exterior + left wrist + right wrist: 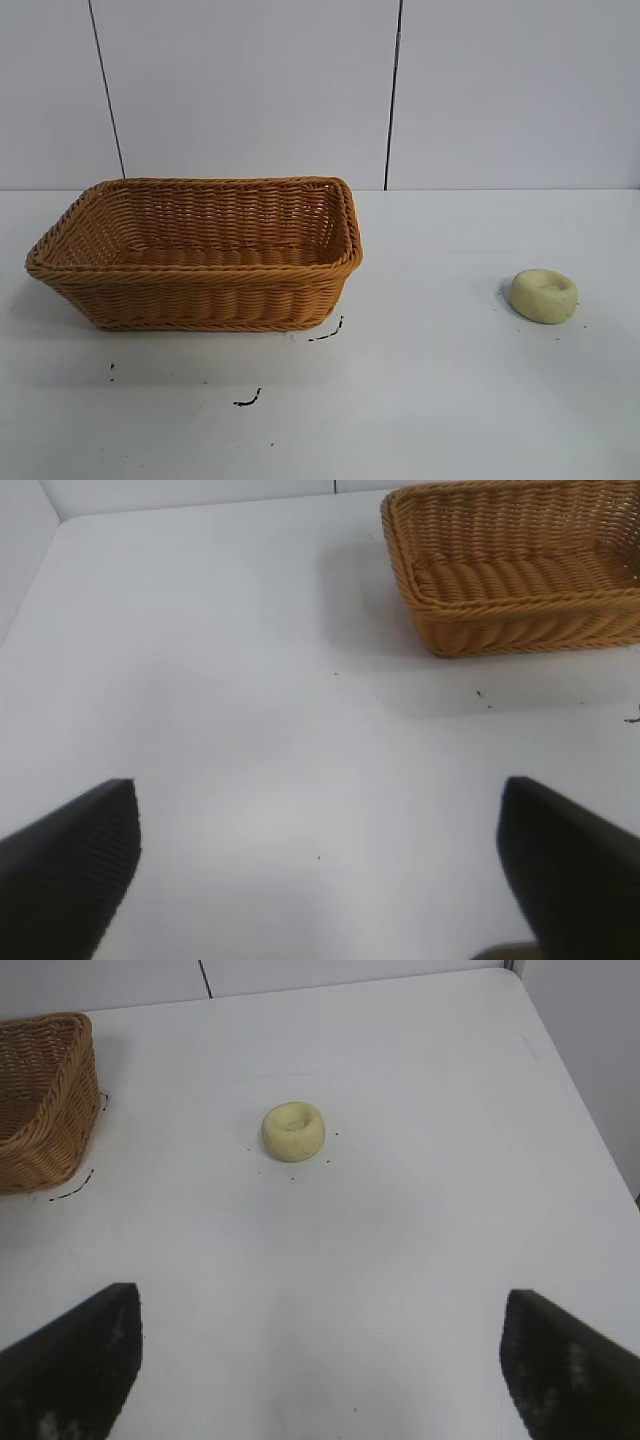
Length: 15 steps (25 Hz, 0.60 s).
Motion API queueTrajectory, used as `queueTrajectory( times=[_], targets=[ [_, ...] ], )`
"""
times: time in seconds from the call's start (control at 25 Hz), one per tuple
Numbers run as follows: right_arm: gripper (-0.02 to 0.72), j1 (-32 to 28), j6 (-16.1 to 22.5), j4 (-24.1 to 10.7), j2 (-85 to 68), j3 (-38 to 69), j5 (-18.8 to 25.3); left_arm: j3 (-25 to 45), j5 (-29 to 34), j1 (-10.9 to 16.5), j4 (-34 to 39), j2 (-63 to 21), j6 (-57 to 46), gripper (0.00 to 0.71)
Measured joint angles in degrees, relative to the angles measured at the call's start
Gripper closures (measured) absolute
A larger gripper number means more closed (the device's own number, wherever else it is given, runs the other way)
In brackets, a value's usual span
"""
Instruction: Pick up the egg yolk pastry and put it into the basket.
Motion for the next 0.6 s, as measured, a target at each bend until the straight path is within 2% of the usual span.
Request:
queueTrajectory(
  times=[0.6],
  targets=[
    [0.006, 0.0, 0.0, 0.0, 2.6, -0.4, 0.1, 0.0, 0.0, 0.0, 0.0, 0.0, 0.0, 0.014]
  ],
)
